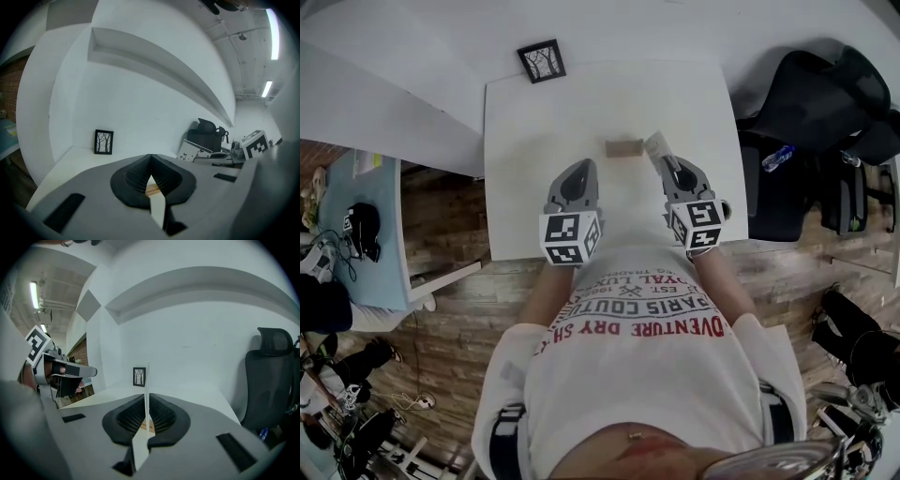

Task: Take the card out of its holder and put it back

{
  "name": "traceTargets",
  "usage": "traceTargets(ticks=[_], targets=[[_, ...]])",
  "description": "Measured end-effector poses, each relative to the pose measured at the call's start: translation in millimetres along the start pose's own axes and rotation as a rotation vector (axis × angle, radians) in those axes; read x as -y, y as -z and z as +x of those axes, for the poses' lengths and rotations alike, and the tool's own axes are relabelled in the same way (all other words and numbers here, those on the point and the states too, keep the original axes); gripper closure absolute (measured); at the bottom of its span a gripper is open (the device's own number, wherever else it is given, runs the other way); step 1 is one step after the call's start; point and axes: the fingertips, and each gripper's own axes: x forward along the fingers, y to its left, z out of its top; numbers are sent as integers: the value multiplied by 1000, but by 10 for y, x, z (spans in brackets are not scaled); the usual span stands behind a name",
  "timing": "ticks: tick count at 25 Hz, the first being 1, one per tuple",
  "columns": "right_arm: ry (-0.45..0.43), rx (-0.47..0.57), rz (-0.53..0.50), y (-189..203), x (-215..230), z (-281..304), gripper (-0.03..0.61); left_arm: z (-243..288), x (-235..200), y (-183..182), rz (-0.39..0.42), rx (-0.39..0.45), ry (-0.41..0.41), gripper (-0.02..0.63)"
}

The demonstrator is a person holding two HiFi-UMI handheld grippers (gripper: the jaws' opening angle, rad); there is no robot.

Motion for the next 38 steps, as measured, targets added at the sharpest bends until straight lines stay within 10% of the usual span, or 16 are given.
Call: traceTargets(ticks=[10,31,38], targets=[[-106,-14,-19,-90,60,155,543,30,4,-5,-48,25,-23,589],[-869,-117,-415,-87,-325,696,543,240,9,358,-104,-52,-168,589],[-975,-120,-411,-18,-326,910,543,227,-48,504,-122,-84,-224,589]])
